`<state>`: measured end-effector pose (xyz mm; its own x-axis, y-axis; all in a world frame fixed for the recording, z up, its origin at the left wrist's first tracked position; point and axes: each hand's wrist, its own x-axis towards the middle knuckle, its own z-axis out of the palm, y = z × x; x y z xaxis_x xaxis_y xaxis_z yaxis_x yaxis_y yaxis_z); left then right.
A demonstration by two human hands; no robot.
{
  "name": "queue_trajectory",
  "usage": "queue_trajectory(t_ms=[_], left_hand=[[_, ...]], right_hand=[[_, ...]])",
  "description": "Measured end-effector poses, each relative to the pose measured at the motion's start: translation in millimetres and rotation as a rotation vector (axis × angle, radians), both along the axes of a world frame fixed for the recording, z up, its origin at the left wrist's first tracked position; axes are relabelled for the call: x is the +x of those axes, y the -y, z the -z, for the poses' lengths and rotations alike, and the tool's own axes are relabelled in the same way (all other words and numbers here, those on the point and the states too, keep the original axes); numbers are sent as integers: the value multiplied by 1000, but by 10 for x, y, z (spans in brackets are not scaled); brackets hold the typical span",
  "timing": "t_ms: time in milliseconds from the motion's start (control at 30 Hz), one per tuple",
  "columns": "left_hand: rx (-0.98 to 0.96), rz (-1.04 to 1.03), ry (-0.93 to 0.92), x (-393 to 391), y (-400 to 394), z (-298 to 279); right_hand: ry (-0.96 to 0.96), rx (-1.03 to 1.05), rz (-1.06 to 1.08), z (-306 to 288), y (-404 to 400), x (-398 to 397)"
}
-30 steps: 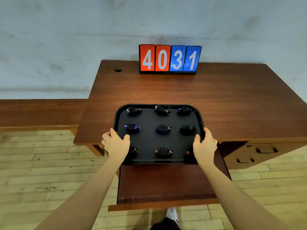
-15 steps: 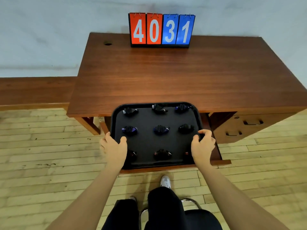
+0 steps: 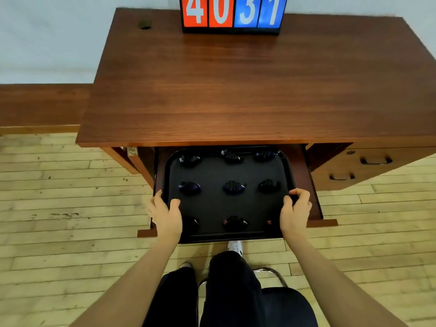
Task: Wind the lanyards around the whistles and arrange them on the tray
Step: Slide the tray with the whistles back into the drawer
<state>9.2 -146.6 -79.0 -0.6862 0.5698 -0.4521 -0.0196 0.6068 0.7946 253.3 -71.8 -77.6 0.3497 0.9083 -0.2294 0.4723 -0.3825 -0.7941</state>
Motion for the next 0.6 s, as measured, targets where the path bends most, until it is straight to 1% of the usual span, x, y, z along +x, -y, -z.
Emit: queue_trajectory(t_ms=[300, 600], left_hand=[[48, 0, -31, -28, -318, 219], [-85, 164, -52, -167, -291, 361]], right_hand=[[-26, -37, -132, 219, -310, 6], [7, -189, -258, 240, -377, 73]])
